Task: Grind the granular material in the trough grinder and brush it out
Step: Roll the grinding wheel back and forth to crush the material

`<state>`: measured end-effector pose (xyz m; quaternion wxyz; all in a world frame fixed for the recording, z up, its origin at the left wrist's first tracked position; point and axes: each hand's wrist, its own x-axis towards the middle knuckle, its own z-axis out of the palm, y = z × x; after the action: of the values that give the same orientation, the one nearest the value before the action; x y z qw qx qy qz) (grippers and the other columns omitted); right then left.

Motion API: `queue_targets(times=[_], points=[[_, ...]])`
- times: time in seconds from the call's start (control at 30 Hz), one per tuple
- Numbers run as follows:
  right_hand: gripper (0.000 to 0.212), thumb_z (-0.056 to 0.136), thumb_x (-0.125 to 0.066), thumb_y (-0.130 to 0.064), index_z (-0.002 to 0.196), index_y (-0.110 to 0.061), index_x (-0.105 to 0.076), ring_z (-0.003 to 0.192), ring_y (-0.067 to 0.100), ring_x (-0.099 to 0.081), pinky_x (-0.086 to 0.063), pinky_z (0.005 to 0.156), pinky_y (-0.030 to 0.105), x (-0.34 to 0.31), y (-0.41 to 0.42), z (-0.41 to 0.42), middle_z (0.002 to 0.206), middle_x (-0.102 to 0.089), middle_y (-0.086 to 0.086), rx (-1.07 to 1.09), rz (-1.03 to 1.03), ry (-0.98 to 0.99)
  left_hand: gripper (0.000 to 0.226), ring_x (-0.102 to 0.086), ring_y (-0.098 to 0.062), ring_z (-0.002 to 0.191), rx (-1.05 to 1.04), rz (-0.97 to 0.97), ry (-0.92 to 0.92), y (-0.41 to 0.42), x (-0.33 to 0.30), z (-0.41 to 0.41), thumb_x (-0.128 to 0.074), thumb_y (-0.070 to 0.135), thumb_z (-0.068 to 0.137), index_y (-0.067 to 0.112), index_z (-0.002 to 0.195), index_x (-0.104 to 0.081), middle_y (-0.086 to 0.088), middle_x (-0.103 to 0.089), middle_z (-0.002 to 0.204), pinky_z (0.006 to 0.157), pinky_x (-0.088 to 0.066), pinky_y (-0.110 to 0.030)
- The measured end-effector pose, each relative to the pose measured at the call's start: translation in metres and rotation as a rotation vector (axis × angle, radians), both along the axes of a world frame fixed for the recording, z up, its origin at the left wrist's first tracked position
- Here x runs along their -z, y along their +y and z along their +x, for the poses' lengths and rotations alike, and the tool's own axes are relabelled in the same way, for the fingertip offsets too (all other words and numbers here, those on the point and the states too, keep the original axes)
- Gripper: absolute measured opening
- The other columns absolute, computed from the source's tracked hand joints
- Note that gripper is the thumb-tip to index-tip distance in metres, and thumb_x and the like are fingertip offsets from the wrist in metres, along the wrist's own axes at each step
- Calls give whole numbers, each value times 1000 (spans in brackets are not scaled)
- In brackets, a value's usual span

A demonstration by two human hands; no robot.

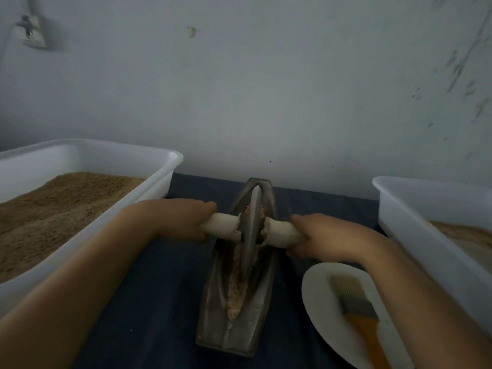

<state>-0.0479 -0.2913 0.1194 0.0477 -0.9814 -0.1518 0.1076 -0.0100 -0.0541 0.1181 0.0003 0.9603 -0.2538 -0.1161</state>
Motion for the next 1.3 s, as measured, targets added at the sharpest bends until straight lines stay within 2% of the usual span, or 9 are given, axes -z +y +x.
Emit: queue_targets(times=[0.1, 0.2, 0.33, 0.53, 0.7, 0.93, 1.03, 1.17, 1.3], points=[[21, 89, -56, -32, 90, -21, -39, 79, 16, -49, -29, 54, 24, 11, -3, 14, 91, -53, -1, 25, -10, -170, 33, -49, -17, 109, -13, -22, -283, -4, 17, 17, -56, 34, 90, 20, 115, -41, 0, -50, 121, 94, -36, -32], [19, 91, -51, -32, 103, -19, -43, 91, 21, -51, -26, 67, 30, 26, -4, 24, 106, -56, 3, 30, -113, -480, 31, -48, -18, 110, -13, -89, -497, -6, 32, 26, -52, 37, 92, 19, 115, -41, 0, -49, 121, 95, -35, -33], [24, 91, -50, -27, 111, -16, -44, 100, 22, -50, -21, 69, 31, 36, -2, 26, 109, -55, 2, 54, -163, -645, 32, -48, -18, 109, -27, -111, -586, -8, 37, 23, -51, 36, 92, 19, 117, -40, 0, -49, 120, 96, -37, -34], [25, 91, -53, -31, 109, -14, -45, 91, 19, -53, -30, 66, 28, 17, 2, 7, 109, -57, 4, 17, -143, -273, 40, -50, -16, 112, -29, 54, -271, -5, 15, 5, -56, 35, 90, 21, 122, -37, 0, -50, 125, 96, -38, -31], [30, 90, -58, -33, 110, -11, -54, 82, 12, -50, -32, 53, 18, -8, 7, -16, 107, -60, 5, -40, -112, 55, 31, -49, -10, 95, -9, 106, 63, 1, -9, -19, -58, 32, 90, 27, 111, -36, 5, -50, 108, 81, -38, -22], [30, 90, -58, -34, 109, -13, -50, 82, 12, -49, -31, 53, 17, -6, 7, -14, 99, -56, 2, -41, -104, 43, 26, -51, -12, 90, -16, 66, 121, 1, -10, -16, -56, 28, 91, 26, 105, -34, 4, -50, 102, 79, -40, -24], [22, 91, -55, -33, 98, -20, -40, 82, 14, -47, -28, 55, 24, 7, 6, 1, 99, -54, 1, 1, -117, -170, 29, -48, -12, 92, -42, 14, 10, -2, 0, -3, -56, 28, 91, 21, 112, -37, -1, -52, 111, 82, -38, -25], [20, 91, -52, -34, 101, -19, -42, 97, 22, -52, -24, 67, 31, 31, -1, 23, 108, -56, 2, 29, -124, -543, 33, -49, -21, 111, -67, -26, -363, -7, 24, 15, -53, 33, 92, 18, 118, -38, -3, -49, 122, 97, -37, -36], [25, 88, -52, -34, 105, -17, -45, 96, 23, -50, -20, 66, 32, 41, -3, 32, 105, -55, 1, 59, -108, -647, 30, -47, -19, 107, -49, -105, -628, -10, 40, 24, -51, 34, 92, 20, 116, -39, 0, -47, 118, 93, -34, -33]])
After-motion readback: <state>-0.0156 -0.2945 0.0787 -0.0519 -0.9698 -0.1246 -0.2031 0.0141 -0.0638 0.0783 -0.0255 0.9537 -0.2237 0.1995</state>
